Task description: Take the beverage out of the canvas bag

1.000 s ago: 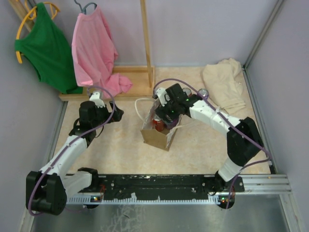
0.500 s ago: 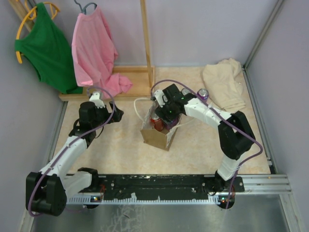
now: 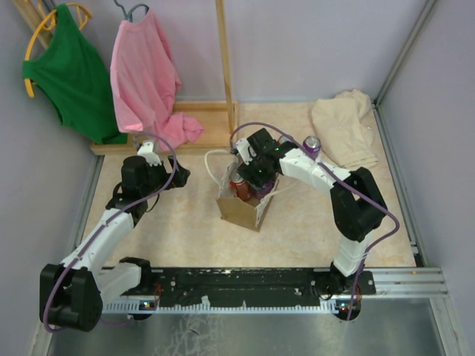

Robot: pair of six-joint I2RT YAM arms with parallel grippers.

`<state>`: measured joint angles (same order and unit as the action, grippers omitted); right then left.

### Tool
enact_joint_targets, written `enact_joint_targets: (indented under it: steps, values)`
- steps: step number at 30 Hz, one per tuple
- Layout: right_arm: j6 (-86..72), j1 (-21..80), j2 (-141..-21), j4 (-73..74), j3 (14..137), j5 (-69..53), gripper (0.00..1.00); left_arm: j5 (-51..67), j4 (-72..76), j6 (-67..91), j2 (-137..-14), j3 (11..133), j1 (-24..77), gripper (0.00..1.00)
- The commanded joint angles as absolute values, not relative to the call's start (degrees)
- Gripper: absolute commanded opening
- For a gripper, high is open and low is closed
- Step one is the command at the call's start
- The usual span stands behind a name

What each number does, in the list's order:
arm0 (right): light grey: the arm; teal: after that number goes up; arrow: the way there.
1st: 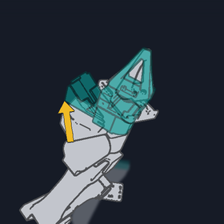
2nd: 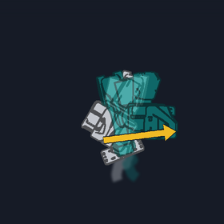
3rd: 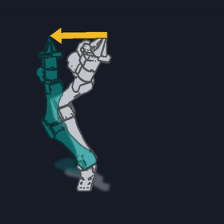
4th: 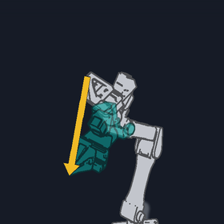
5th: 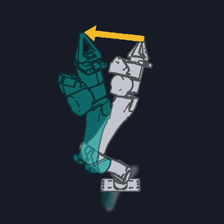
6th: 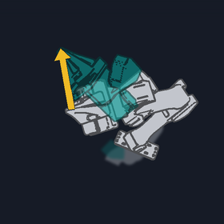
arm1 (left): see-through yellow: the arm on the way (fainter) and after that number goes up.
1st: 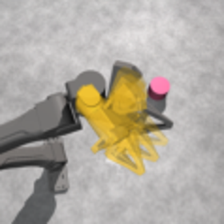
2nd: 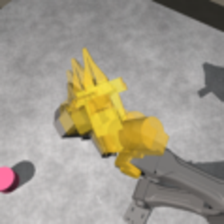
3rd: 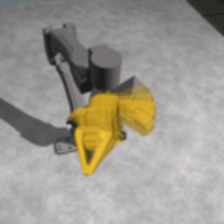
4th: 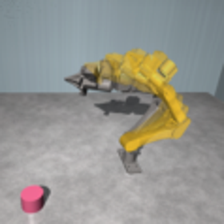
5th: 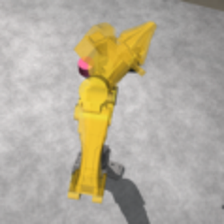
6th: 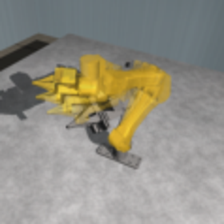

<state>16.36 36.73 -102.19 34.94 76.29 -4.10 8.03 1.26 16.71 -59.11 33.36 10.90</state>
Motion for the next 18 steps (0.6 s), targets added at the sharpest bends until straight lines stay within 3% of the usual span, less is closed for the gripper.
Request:
enact_joint_targets:
  steps: [1,7,8,9,18]
  values:
    - [15.5,36.5,-104.7,35.5,76.4,0.2,0.52,8.1,2.0,16.8,-58.3,33.5,11.3,1.0]
    - [15.1,36.4,-103.2,34.5,76.7,2.7,0.3,8.0,2.0,16.7,-58.3,33.4,11.3,1.0]
    - [14.9,36.4,-102.7,34.2,76.7,3.2,0.23,8.1,2.0,16.8,-58.4,33.4,11.3,1.0]
    - [14.8,36.4,-102.0,33.6,76.6,4.3,0.02,8.0,2.0,16.8,-58.4,33.4,11.3,1.0]
    - [13.0,36.4,-95.3,28.5,75.9,9.5,0.0,8.1,2.1,16.9,-58.3,33.4,11.3,1.0]
